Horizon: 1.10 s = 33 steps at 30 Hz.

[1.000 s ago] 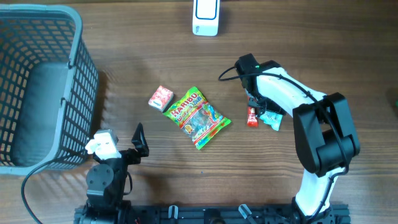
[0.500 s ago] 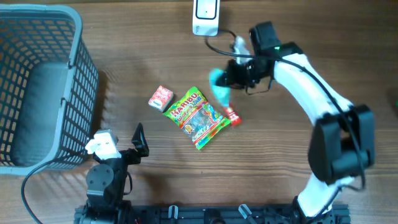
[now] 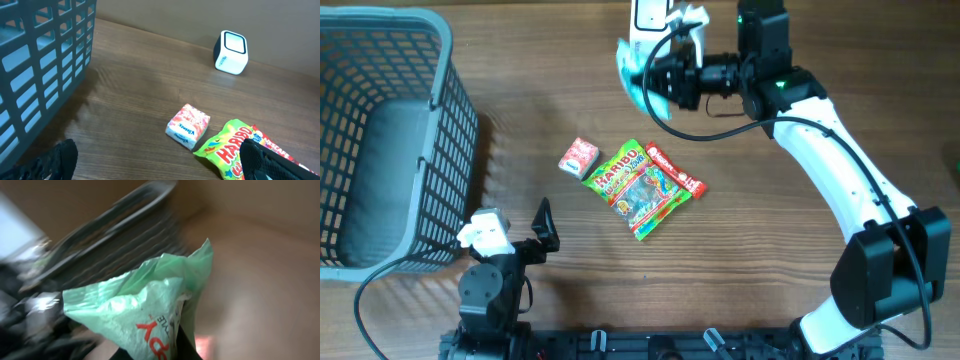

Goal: Scan the item barcode
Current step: 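Hold the wipes pack up to the scanner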

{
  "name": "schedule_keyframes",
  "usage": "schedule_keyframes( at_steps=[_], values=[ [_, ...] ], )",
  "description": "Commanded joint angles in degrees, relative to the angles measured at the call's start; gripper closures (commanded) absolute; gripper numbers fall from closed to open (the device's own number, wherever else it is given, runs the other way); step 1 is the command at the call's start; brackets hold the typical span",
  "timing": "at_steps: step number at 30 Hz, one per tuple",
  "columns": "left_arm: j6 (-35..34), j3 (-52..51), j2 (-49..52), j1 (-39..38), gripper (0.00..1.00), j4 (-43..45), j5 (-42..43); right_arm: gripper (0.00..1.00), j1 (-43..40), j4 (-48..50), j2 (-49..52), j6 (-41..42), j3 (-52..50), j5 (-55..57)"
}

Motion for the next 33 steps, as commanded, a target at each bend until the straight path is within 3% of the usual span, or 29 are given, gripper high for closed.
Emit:
schedule_keyframes(
  at_steps=[1,5,13,16,22,28,31,33],
  values=[
    [-0.70,-0.35,-0.13,-0.22,0.00,0.24,-0.35,0.96,0.28,8.24,1.40,3.74,1.05,17.59],
    [-0.70,-0.35,-0.13,-0.22,0.00,0.24,-0.35,0.96,0.28,12.00,7.21,1.33,4.66,23.26],
    [-0.70,-0.35,-0.13,-0.22,0.00,0.24,-0.35,0.96,0.39,8.15,33.46,-4.98,34.56,40.06],
    [-0.70,-0.35,-0.13,-0.22,0.00,0.24,-0.35,0.96,1.42,11.04,37.51,-5.07,37.22,45.22],
    [-0.70,-0.35,-0.13,-0.22,0.00,0.24,-0.35,0.95,4.83,16.68,42.69,-10.25,37.24,58.36],
    [-0.70,-0.35,-0.13,-0.22,0.00,0.24,-0.35,0.96,5.05,13.75,43.36,-11.13,39.15,61.40],
    [-0.70,-0.35,-0.13,-0.22,0.00,0.24,-0.35,0.96,4.96,4.79,38.99,-12.55,41.13,65.13],
    [-0.70,-0.35,-0.13,-0.22,0.00,0.24,-0.35,0.96,3.69,-6.86,32.63,-12.68,41.13,73.13]
  ],
)
